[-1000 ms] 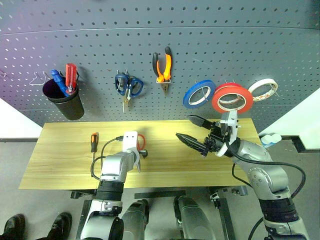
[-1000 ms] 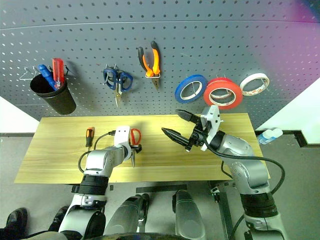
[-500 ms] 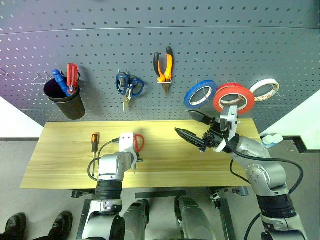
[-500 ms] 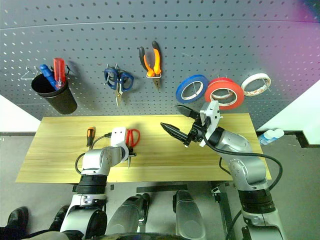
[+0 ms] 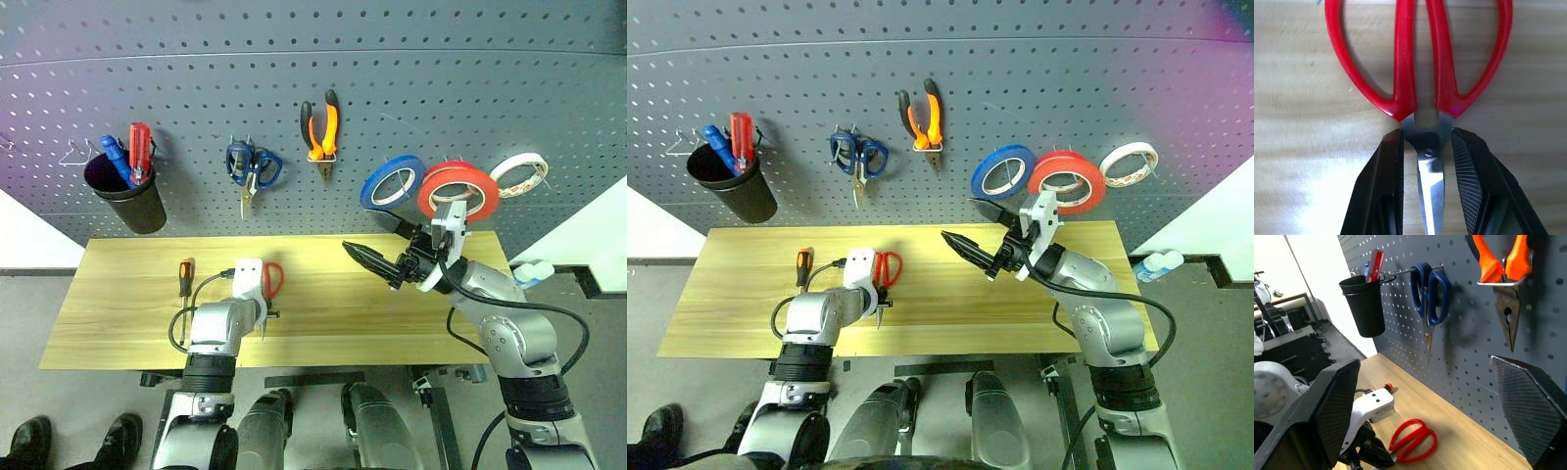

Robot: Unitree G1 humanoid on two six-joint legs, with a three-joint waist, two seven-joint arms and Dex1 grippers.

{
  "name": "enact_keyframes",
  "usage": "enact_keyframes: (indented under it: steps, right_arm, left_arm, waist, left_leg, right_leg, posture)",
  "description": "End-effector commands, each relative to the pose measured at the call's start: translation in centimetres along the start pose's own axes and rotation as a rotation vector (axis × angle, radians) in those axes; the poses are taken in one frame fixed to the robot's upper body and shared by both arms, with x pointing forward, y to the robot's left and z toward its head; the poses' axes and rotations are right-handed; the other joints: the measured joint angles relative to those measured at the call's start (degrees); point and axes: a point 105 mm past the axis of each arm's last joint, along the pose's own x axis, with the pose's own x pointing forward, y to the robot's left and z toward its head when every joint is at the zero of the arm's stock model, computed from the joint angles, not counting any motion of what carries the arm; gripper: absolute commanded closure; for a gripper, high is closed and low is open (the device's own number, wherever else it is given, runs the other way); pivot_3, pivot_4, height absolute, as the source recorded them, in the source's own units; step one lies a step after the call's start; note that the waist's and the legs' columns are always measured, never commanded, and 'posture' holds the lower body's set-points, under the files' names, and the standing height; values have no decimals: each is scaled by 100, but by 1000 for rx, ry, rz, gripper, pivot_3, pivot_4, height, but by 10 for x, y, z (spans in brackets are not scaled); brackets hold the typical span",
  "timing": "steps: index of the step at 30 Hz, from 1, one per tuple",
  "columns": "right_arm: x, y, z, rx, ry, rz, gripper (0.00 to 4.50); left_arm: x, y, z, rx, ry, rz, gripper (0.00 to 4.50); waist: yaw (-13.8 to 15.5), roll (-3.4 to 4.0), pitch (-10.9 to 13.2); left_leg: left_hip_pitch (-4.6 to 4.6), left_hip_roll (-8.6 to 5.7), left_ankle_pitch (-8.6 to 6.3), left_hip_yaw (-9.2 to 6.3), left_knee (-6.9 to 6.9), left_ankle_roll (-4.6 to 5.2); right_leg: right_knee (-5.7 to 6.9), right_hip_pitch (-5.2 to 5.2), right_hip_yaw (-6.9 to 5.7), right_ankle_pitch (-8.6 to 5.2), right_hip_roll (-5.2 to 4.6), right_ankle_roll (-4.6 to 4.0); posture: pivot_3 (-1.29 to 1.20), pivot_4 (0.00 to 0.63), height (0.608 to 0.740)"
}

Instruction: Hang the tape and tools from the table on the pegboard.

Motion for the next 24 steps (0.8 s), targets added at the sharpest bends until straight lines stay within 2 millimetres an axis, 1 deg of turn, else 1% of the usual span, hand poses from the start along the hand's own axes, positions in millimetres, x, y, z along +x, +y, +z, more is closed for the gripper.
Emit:
enact_keyframes:
  steps: [1, 3, 4, 5, 7, 9, 12, 13, 14, 17, 22, 24]
  right_arm:
    - [-4, 1, 8, 11, -55, 15, 0]
    - [-5, 0, 9, 4, -57, 15, 0]
    - [-5, -1, 8, 6, -57, 16, 0]
    - [-5, -1, 7, 5, -55, 17, 0]
    - [-5, 0, 7, 13, -57, 20, 0]
    - [-5, 0, 5, 17, -56, 22, 0]
    - [-5, -1, 6, 9, -57, 23, 0]
    - [-5, -1, 6, 7, -58, 24, 0]
    - [-5, -1, 7, 9, -59, 25, 0]
    - [-5, -1, 6, -14, -50, 28, 0]
    - [-3, -1, 7, -4, -61, 28, 0]
    - [-3, 0, 5, -2, -55, 32, 0]
  left_arm:
    - [-4, -10, -2, 92, -52, -81, 3433]
    - [-8, -6, 0, 132, -82, -82, 3433]
    - [-10, -4, 2, 182, -110, -76, 3433]
    - [-12, -2, 1, 185, -128, -77, 3433]
    - [-16, 2, 0, 225, -146, -71, 3433]
    - [-21, 4, 5, 259, -201, -69, 3433]
    - [-25, 7, 9, 166, -233, -65, 3433]
    - [-25, 7, 9, 133, -234, -78, 3433]
    - [-25, 6, 9, 110, -229, -80, 3433]
    - [-24, 5, 9, 103, -228, -73, 3433]
    - [-24, 7, 15, 73, -254, -62, 3433]
    - [-29, 6, 19, 115, -280, -77, 3433]
  waist:
    - [10, 5, 39]
    - [12, 3, 56]
    - [10, 2, 57]
    - [8, 2, 57]
    - [3, 2, 57]
    - [7, 2, 57]
    - [17, 2, 58]
    - [27, 2, 58]
    - [28, 1, 58]
    - [18, 1, 58]
    - [5, 1, 58]
    - [10, 1, 58]
  left_leg:
    - [-2, 0, 0, 0, -1, 0]
    - [-17, 0, 0, -1, 0, 0]
    - [-24, 0, 0, -1, -1, 1]
    - [-37, 0, 0, -1, -1, 1]
    - [-81, 0, 1, -1, 4, 0]
    - [-107, 0, 20, -1, 4, -31]
    - [-112, 0, 18, -1, -2, -27]
    - [-114, 0, 2, -1, 1, 0]
    - [-116, -2, 0, -1, 6, 5]
    - [-117, -3, -1, 0, 9, 5]
    - [-116, -3, 0, 0, 7, 5]
    - [-116, -3, 0, 0, 8, 5]
  right_leg:
    - [0, -3, 1, 9, -1, -16]
    - [0, -17, 2, 10, -2, -17]
    - [-1, -23, 2, 10, -3, -17]
    - [-2, -34, 2, 10, -3, -18]
    - [4, -82, 5, 13, -3, -20]
    - [10, -115, 5, 15, -3, -23]
    - [8, -120, 5, 15, -5, -23]
    - [7, -120, 5, 15, -6, -23]
    - [7, -119, 5, 15, -8, -23]
    - [7, -118, 5, 18, -9, -21]
    - [9, -119, 4, 18, -7, -21]
    - [9, -119, 4, 18, -7, -21]
  posture:
    - [-121, 301, 740]
    - [-121, 301, 740]
    - [-118, 296, 740]
    - [-117, 295, 740]
    - [-114, 290, 740]
    - [-115, 287, 740]
    - [-111, 283, 740]
    - [-110, 284, 740]
    - [-110, 284, 740]
    - [-109, 283, 740]
    - [-112, 285, 740]
    - [-112, 287, 740]
